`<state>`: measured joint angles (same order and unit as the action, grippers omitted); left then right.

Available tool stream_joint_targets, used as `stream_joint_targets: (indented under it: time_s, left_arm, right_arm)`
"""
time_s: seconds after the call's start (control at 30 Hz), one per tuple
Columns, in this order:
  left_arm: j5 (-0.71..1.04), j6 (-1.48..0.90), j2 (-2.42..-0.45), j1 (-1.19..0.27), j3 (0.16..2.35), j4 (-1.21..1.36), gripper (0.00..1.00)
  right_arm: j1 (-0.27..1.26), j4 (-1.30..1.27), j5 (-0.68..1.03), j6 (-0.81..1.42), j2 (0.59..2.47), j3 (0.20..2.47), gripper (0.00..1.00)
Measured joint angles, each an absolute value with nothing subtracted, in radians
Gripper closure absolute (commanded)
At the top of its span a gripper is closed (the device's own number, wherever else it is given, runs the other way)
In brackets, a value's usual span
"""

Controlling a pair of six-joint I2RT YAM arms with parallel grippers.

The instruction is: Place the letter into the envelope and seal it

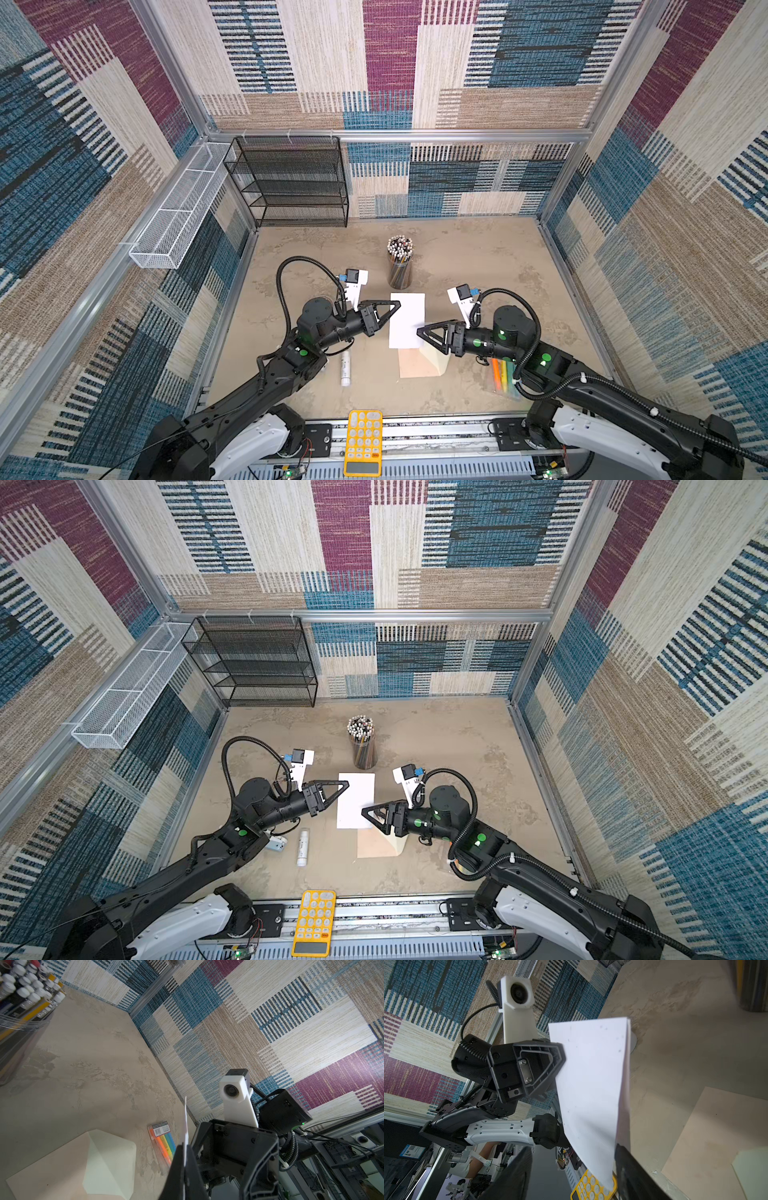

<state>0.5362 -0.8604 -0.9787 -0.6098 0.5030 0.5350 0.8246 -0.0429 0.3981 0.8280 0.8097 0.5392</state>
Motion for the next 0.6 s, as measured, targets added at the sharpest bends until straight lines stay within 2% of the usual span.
stream_joint_targets:
  time_s: [0.07, 0.13, 0.4, 0.6]
  left_arm:
    - [0.538, -0.86, -0.962, -0.611, 0.503, 0.525, 1.0]
    - [0.539, -0.861, -0.946, -0.611, 0.503, 0.514, 1.0]
    - [0.553, -0.894, -0.961, -0.643, 0.515, 0.496, 1.0]
    - [0.548, -0.915, -0.986, -0.673, 0.521, 0.496, 1.0]
  right_arm:
    - [0.824, -0.047, 0.381, 0.828, 0.782, 0.516, 0.07]
    - [0.824, -0.056, 0.361, 0.823, 0.76, 0.487, 0.03]
    - [0.824, -0.145, 0.369, 0.802, 0.787, 0.446, 0.0]
    - [0.824, -0.25, 0.405, 0.785, 0.828, 0.438, 0.02]
